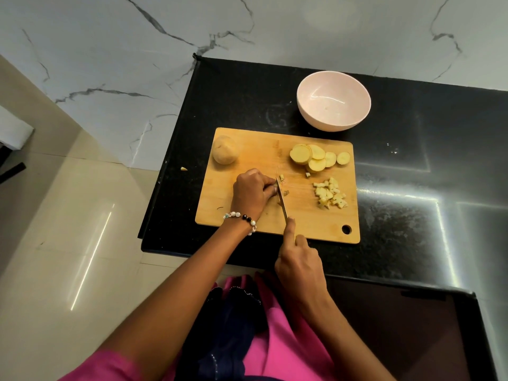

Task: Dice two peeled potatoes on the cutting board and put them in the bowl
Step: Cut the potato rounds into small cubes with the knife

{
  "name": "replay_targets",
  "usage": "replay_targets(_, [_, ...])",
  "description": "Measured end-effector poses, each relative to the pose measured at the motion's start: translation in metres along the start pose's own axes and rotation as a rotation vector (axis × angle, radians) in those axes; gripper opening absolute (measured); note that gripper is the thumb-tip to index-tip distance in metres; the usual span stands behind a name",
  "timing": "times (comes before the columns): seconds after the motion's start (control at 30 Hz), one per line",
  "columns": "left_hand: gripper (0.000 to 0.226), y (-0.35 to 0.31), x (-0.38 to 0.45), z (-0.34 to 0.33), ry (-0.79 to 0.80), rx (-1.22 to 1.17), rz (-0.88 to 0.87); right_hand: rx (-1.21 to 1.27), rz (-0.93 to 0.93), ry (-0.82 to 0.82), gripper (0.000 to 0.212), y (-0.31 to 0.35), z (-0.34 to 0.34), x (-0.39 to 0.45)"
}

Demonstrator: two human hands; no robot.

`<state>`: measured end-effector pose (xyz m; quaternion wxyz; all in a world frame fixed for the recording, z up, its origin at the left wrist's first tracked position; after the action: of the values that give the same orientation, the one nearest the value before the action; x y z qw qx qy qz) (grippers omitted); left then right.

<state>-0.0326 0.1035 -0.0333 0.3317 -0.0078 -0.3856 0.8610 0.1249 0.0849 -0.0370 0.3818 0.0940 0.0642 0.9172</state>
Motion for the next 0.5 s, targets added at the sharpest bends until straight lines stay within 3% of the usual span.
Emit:
replay_targets(0.1, [0.024,0.002,0.001,0.001,0.018,-0.017,0.031,0.082,-0.065,0.061,0.070,-0.007,0.002,-0.004])
replay_targets(0.3, [0.027,0.008,0.002,0.003,0.060,0.021,0.067,0.190,-0.073,-0.076,0.058,-0.006,0.006,0.018])
replay_targets(0.5, [0.020,0.009,-0.001,0.009,-0.009,0.009,0.060,0.163,-0.041,-0.039,0.061,0.003,0.000,0.027])
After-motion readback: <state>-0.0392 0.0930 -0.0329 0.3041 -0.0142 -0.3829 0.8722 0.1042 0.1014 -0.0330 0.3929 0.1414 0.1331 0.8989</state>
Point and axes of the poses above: each hand's wrist, its own x-axis towards the middle knuckle, its own z-axis out of the back of the hand, y = z × x, the point moved 8 cm from there along x, towards the middle knuckle, and after that the axes turned 15 degrees about -y, right-handed, at the moved point
